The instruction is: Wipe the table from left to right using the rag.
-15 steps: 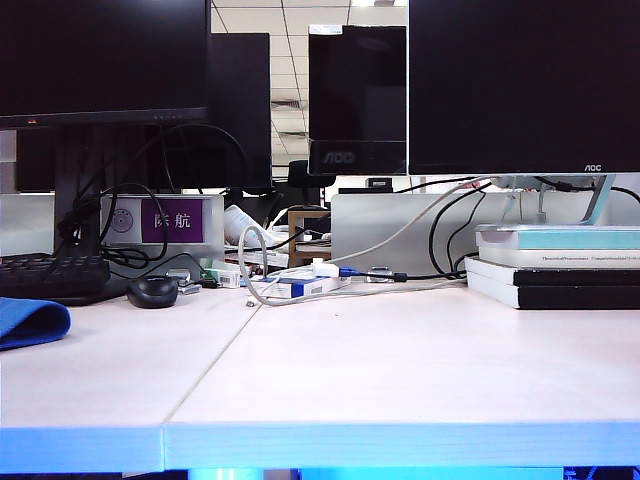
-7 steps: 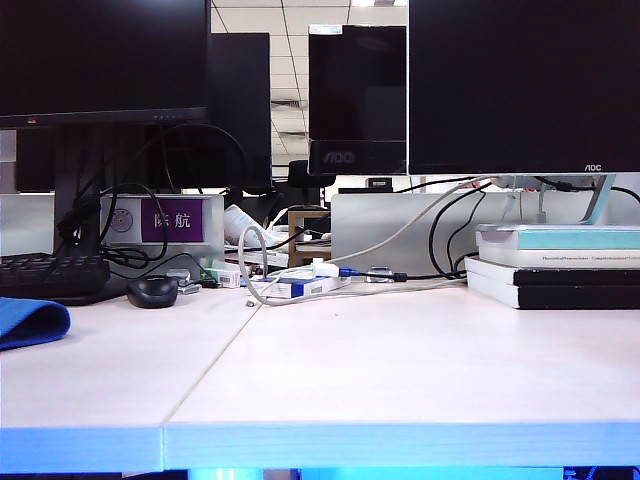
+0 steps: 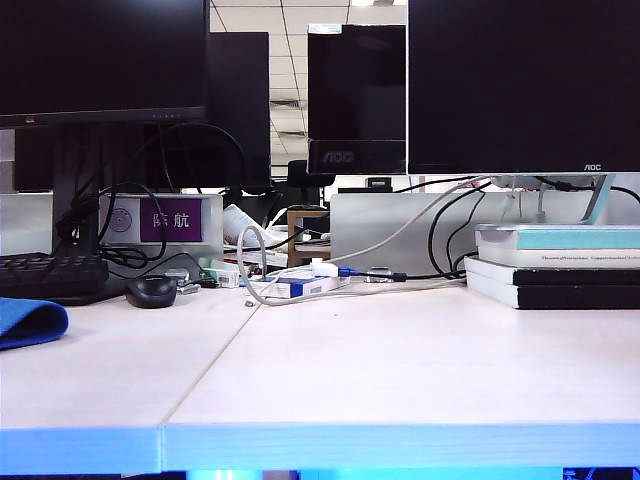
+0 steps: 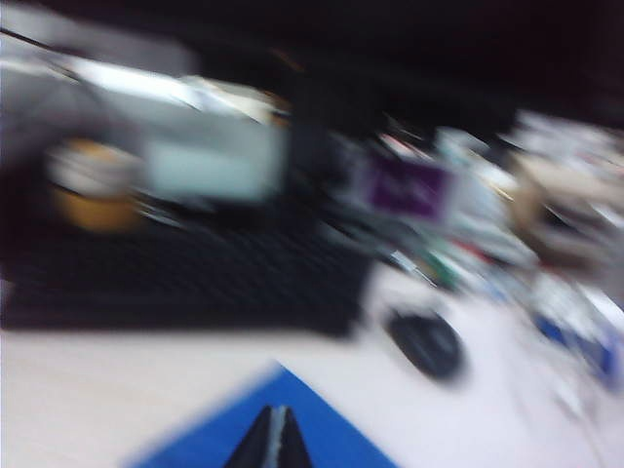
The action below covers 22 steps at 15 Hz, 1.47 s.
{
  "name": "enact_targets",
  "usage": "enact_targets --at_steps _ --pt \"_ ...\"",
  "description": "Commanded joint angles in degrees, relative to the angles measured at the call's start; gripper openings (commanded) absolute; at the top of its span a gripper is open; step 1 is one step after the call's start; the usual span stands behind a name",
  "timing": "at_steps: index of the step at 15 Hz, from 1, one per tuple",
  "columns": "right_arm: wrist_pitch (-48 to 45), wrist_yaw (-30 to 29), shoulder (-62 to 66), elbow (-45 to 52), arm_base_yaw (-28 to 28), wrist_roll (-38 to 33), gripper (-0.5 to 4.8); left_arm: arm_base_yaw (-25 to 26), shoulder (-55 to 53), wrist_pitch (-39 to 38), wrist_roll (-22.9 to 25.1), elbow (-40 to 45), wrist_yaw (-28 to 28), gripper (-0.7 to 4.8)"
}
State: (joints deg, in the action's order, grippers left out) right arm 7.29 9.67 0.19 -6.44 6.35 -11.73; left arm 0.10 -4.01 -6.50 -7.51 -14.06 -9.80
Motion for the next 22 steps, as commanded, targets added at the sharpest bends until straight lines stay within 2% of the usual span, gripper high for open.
enact_targets --at_steps 1,2,3,6,8,9,11,12,13,14,16,18,20,22 --pt "-1.6 6.64 0.42 -7.56 0.02 -0.24 -0.04 0.0 -9.81 1.86 -0.04 -7.63 -3.06 -0.05" --pt "-1.6 8.44 1.49 -10.32 0.02 -0.22 -0.04 0.0 -14.19 2.38 -0.04 -10.64 -3.02 -0.05" --pt "-1.66 8.61 5.57 -16.04 0.0 -0.07 -0.04 0.0 -22.8 2.32 -0.02 -17.35 -3.17 -0.05" --pt "-2.27 4.39 15.91 -26.86 0.0 2.01 -0.04 0.0 -34.95 -1.33 0.13 -29.0 -3.21 -0.05" --pt "-2.43 -3.87 24.79 -35.89 0.02 5.42 -0.04 0.0 -40.96 -8.17 1.22 -35.98 -2.82 -0.05" --pt "-2.36 -11.23 30.99 -42.21 0.02 5.95 -0.04 0.0 -45.07 -13.66 2.99 -40.5 -1.6 -0.05" --pt "-1.88 -21.33 39.41 -50.31 0.04 5.95 -0.04 0.0 -48.46 -17.81 2.54 -43.87 2.97 -0.05" --pt "0.7 -29.86 45.99 -56.85 0.33 5.77 -0.04 0.0 -50.25 -19.91 2.58 -45.27 5.57 -0.05" --pt "4.72 -35.52 50.8 -61.9 1.4 5.68 -0.04 0.0 -51.12 -21.24 2.58 -45.55 5.57 -0.05" --pt "8.07 -38.25 54.07 -65.35 3.39 5.75 -0.04 0.0 -51.82 -22.23 2.58 -45.53 5.57 -0.05" --pt "11.52 -39.23 58.82 -68.63 10.95 5.86 -0.04 0.0 -53.51 -22.58 2.8 -45.55 6.67 -0.05" --pt "12.85 -39.19 61.33 -68.61 18.47 7.76 -0.04 0.0 -55.65 -22.69 2.93 -45.55 10.51 -0.05" --pt "17.57 -37.05 63.63 -68.59 26.6 13.49 -0.04 0.0 -59.14 -22.91 3.23 -45.55 14.21 -0.05" --pt "21.97 -32.2 65.59 -68.54 34.45 20.7 -0.04 0.0 -62.47 -24.13 3.23 -45.55 14.14 -0.05"
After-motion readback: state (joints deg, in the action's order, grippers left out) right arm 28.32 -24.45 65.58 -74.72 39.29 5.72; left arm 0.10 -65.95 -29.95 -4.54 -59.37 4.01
